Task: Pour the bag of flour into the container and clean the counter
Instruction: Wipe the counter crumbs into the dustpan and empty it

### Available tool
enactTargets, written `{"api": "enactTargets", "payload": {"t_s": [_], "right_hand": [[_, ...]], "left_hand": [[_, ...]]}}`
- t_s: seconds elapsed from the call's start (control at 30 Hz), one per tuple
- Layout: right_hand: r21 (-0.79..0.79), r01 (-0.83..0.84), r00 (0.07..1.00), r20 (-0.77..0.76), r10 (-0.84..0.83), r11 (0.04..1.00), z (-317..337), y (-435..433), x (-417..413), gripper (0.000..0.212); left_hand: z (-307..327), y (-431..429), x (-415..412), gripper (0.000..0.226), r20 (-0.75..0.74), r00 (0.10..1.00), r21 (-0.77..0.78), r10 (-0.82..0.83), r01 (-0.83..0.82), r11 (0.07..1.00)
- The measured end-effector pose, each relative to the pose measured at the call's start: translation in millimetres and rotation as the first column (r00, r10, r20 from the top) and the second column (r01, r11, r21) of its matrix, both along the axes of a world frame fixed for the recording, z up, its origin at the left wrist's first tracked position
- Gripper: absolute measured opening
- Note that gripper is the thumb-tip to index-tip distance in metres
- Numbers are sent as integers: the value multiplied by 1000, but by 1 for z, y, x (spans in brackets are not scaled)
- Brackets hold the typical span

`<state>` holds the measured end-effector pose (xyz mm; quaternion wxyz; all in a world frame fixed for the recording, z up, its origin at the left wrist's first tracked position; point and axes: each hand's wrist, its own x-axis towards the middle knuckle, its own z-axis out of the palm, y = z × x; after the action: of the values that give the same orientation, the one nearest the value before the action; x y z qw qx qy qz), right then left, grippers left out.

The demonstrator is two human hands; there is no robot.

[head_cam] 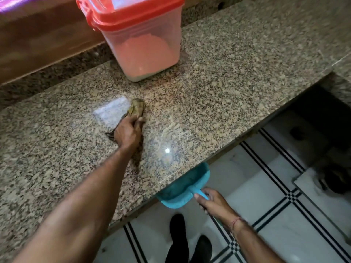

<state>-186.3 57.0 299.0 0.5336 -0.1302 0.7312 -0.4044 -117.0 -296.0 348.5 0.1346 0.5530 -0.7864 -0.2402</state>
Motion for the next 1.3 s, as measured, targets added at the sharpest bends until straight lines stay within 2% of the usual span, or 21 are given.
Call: {"api": "enactTargets", "payload": {"t_s": [0.1, 0.17, 0.23, 0.3, 0.37, 0.47, 0.53, 0.57, 0.63, 0.7, 0.77, 0.8, 0.87, 0.97, 1.03, 1.07, 1.13, 1.17, 1.23, 1.27, 1.3], "right_hand": [[-4, 10, 1000, 11, -10, 1000, 2, 11, 5, 8], [18, -2, 1000, 3, 2, 1000, 5, 19, 5, 11], [52, -4, 1000, -11, 4, 999, 2, 30, 2, 14], [60, 1, 1000, -19, 0, 998, -4, 41, 0, 16], [53, 21, 1000, -17, -20, 998, -10, 48, -4, 17], [34, 70, 996, 46, -71, 997, -17, 49, -7, 11], [27, 83, 994, 67, -84, 996, -14, 48, -9, 16], [28, 73, 995, 72, -75, 997, -11, 48, -11, 19], [25, 38, 997, 65, -40, 999, -5, 52, -16, 23], [37, 5, 1000, 26, -6, 999, 0, 57, -24, 31], [39, 9, 1000, -11, -8, 999, 1, 63, -33, 36], [32, 11, 1000, -20, -11, 999, 0, 65, -36, 36], [22, 22, 1000, -20, -22, 1000, -1, 67, -41, 30], [50, 24, 1000, -14, -23, 998, -1, 68, -42, 22], [57, 21, 1000, -16, -20, 998, 1, 70, -39, 30], [66, 26, 1000, -14, -26, 997, 1, 73, -37, 35], [74, 45, 999, -17, -44, 996, -2, 83, -34, 41], [76, 54, 998, -28, -52, 996, -4, 89, -33, 42], [75, 78, 996, -39, -75, 994, -10, 98, -31, 41], [73, 94, 995, -29, -92, 993, -15, 101, -30, 37], [77, 104, 995, -12, -103, 992, -19, 104, -29, 33]], "left_hand": [[1, 35, -14, 41, 1, 969, -26, -247, 247, 969], [6, 35, -17, 38, -2, 957, -73, -291, 290, 954], [11, 14, -17, 39, -5, 989, -69, -149, 148, 987], [13, -16, -16, 43, 78, 997, -106, 20, -12, 994], [15, -29, -24, 44, 76, 995, -79, 58, -52, 995], [15, 13, -54, 32, -14, 970, -39, -245, 244, 969], [10, 54, -67, 21, -20, 882, -23, -472, 471, 882], [11, 64, -70, 22, -23, 848, -11, -530, 530, 848], [18, 58, -72, 29, -84, 854, 25, -514, 517, 855], [28, 26, -74, 36, -148, 925, 47, -350, 360, 932], [28, -5, -78, 38, -36, 975, 21, -219, 220, 975], [25, -8, -82, 38, 17, 973, -19, -230, 230, 973], [20, 13, -94, 42, 19, 937, -76, -349, 349, 934], [6, 71, -102, 36, -9, 816, -58, -578, 576, 815], [4, 88, -98, 31, -1, 774, -49, -633, 633, 773], [8, 86, -96, 30, -33, 793, -40, -609, 608, 793], [16, 58, -97, 28, -121, 886, 20, -448, 453, 891], [17, 36, -98, 31, -117, 938, 26, -327, 332, 943], [17, -4, -101, 39, 2, 990, -5, -140, 140, 990], [15, -14, -108, 41, 42, 989, -40, -144, 145, 989], [15, -12, -120, 43, 42, 970, -61, -240, 242, 968]]}}
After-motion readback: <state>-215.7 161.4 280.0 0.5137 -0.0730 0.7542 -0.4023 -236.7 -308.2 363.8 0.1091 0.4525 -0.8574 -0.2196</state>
